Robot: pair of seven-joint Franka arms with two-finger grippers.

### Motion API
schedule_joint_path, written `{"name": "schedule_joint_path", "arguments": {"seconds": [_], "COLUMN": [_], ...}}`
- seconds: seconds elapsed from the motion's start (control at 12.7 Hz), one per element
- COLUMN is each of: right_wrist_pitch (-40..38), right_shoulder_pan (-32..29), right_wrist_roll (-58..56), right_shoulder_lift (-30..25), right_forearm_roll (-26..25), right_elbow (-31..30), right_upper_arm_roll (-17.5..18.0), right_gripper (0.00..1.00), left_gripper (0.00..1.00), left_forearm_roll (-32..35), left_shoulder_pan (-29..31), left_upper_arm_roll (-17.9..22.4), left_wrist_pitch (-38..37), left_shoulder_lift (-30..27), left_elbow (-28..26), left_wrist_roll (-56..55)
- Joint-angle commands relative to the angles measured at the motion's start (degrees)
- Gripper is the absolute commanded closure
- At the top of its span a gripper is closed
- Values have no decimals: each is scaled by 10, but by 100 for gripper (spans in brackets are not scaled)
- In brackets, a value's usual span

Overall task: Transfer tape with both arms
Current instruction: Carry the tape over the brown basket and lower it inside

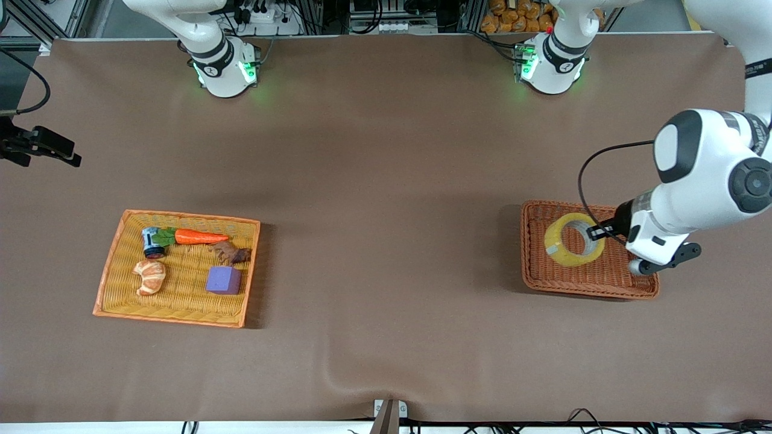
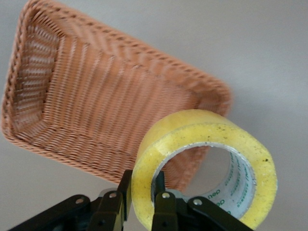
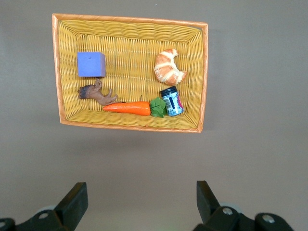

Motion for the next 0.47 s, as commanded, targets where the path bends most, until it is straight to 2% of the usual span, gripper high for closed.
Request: {"name": "schedule_joint_path", "arguments": {"seconds": [0.0, 0.24, 0.39], "right_wrist_pitch": [-5, -4, -4], "right_shoulder_pan": [-7, -7, -3], "right_wrist_roll": [0, -2, 0], "right_shoulder_lift": [8, 8, 9], "right_forearm_roll": [12, 12, 13], "right_elbow": [14, 16, 19], "right_upper_arm_roll": [7, 7, 8], "right_gripper": [0, 0, 0], "left_gripper": [100, 100, 100], "left_forearm_roll": [-13, -11, -11], "left_shoulder_pan": [31, 72, 98], "left_upper_arm_roll": [-7, -7, -7], "left_wrist_pitch": [23, 110, 152], "left_shoulder_lift": [-6, -3, 18], "left_elbow": [-41, -105, -119], "left_wrist_roll": [46, 134, 199]}}
